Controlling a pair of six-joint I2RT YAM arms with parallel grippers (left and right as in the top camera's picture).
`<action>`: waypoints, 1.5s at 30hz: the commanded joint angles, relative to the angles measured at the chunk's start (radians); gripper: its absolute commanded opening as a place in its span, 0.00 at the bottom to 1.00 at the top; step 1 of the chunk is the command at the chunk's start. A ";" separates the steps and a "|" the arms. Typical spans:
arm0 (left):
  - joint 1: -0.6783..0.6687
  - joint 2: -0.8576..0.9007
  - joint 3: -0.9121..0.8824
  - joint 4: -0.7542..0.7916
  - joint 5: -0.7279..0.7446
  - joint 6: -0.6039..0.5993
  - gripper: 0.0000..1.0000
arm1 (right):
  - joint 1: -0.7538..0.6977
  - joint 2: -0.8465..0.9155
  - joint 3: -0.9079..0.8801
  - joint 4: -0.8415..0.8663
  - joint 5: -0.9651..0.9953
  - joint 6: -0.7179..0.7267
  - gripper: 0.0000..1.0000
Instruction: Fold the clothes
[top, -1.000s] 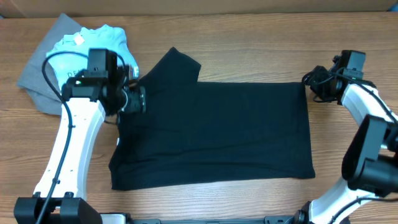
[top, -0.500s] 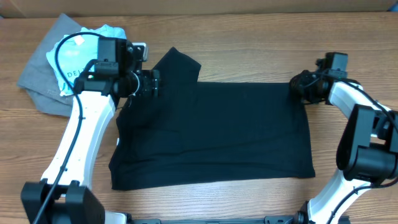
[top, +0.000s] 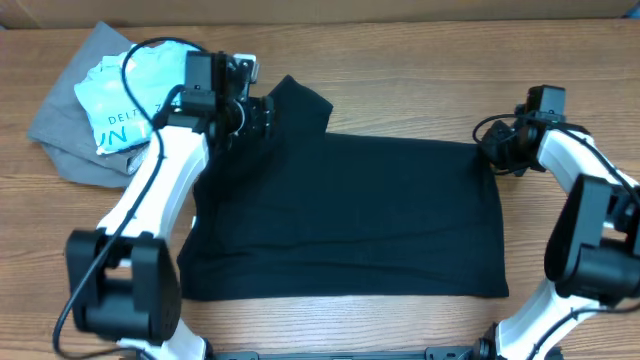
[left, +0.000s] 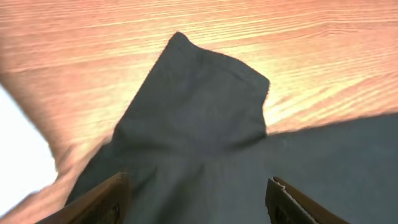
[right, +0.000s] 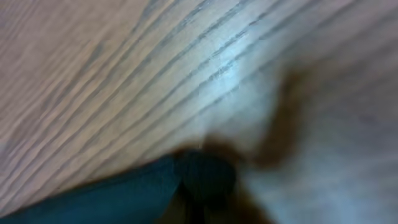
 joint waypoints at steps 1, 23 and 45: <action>-0.014 0.120 0.077 0.027 0.013 0.000 0.71 | 0.000 -0.142 0.019 -0.038 0.014 -0.008 0.04; -0.041 0.607 0.377 0.264 -0.047 0.017 0.35 | 0.026 -0.233 0.019 -0.181 0.015 -0.011 0.04; -0.004 0.239 0.377 0.010 -0.065 0.029 0.04 | 0.024 -0.217 0.016 -0.079 0.187 -0.010 0.11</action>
